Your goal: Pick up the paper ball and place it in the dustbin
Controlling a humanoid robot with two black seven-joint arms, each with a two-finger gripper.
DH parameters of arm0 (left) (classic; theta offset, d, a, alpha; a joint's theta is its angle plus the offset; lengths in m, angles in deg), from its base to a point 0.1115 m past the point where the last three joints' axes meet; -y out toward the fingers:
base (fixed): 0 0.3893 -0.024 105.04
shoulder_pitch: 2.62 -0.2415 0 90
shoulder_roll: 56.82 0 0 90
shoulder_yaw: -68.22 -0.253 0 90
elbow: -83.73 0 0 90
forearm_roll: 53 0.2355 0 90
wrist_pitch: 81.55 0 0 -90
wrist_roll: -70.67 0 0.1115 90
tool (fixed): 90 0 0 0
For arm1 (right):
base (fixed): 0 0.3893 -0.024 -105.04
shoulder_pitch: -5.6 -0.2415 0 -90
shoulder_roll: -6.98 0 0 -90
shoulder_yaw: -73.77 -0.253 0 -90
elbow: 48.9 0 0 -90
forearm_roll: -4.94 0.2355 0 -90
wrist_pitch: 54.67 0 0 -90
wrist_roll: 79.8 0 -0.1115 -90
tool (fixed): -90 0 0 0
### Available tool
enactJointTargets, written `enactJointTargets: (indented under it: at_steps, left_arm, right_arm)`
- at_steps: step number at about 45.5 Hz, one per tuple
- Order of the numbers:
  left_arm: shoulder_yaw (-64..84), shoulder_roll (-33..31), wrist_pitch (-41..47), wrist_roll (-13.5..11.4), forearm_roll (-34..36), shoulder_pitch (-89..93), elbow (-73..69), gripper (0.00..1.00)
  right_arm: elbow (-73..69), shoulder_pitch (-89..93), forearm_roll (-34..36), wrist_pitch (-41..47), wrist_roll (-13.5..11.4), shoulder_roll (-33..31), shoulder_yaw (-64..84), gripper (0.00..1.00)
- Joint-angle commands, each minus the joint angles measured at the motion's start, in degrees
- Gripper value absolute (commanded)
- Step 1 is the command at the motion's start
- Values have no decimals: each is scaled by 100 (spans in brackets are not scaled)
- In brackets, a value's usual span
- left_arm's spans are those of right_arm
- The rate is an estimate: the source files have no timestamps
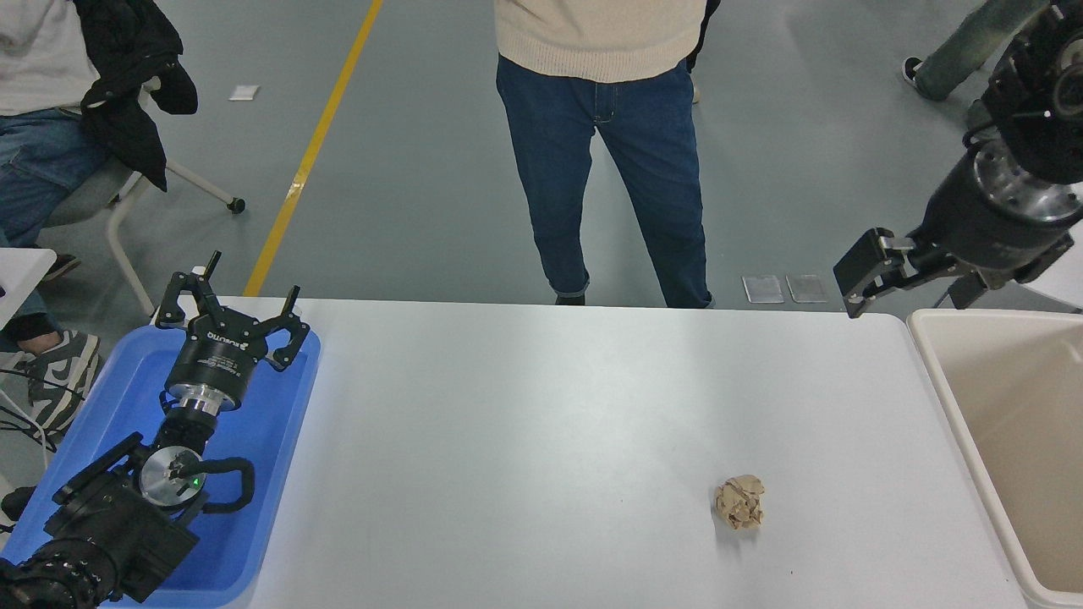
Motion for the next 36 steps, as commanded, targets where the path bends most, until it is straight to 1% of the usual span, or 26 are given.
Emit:
enactJointTargets:
  at_steps: [1,7,11,24,36]
  left_arm:
    - [0,0,0,-1,1,0,0,100]
    - [0,0,0,-1,-8,0,0,100]
    - [0,0,0,-1,1,0,0,100]
    - [0,0,0,-1,1,0,0,100]
    - [0,0,0,-1,1,0,0,100]
  right_arm:
    - [174,825,13,0,0,-32,-455,100]
    - [165,1335,30,-52,0,21,-491,100]
    - [165,1730,57,-816,0,74,-491,100]
    - [297,2970,-31,-2680,8,205,-1079,100]
    - [710,3770,-75,-3164,0,644,-1211,100]
